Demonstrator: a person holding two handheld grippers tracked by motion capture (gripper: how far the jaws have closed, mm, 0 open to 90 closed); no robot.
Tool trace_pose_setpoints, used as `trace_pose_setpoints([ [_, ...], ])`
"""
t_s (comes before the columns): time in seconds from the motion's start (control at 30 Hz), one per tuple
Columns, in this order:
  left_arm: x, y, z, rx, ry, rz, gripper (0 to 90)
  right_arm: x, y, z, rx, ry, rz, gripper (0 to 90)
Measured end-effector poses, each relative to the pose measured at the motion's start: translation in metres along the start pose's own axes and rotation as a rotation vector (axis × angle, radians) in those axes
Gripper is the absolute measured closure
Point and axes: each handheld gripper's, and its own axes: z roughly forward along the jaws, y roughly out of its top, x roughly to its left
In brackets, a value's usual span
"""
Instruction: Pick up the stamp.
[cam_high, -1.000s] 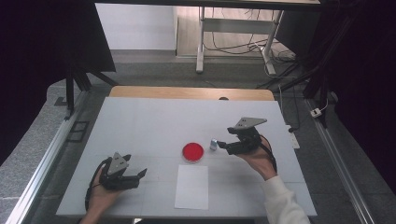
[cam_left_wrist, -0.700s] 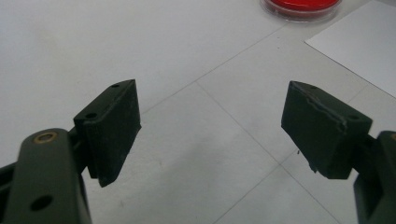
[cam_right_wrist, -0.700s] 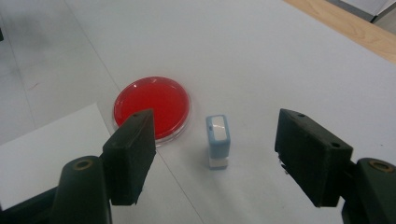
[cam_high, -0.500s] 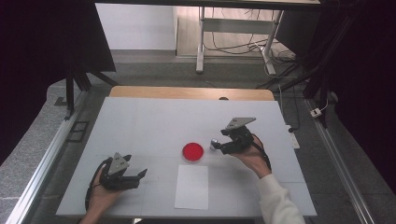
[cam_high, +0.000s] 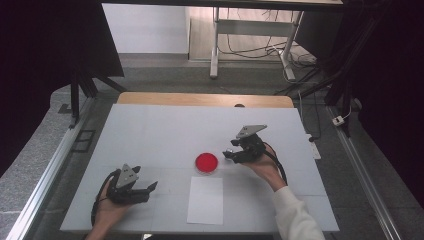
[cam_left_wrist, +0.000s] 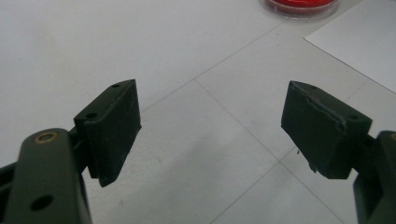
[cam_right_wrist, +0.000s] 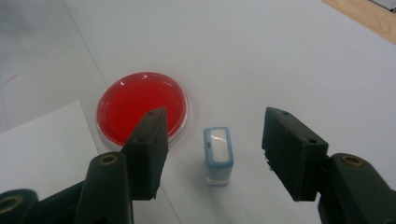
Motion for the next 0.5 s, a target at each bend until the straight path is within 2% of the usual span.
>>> trace_pose_setpoints([
  [0.5, 0.0001, -0.0009, 0.0002, 0.003, 0.003, 0.001, 20.1, 0.0012, -0.0049, 0.0105, 0.029, -0.017, -0.019, 52.9],
])
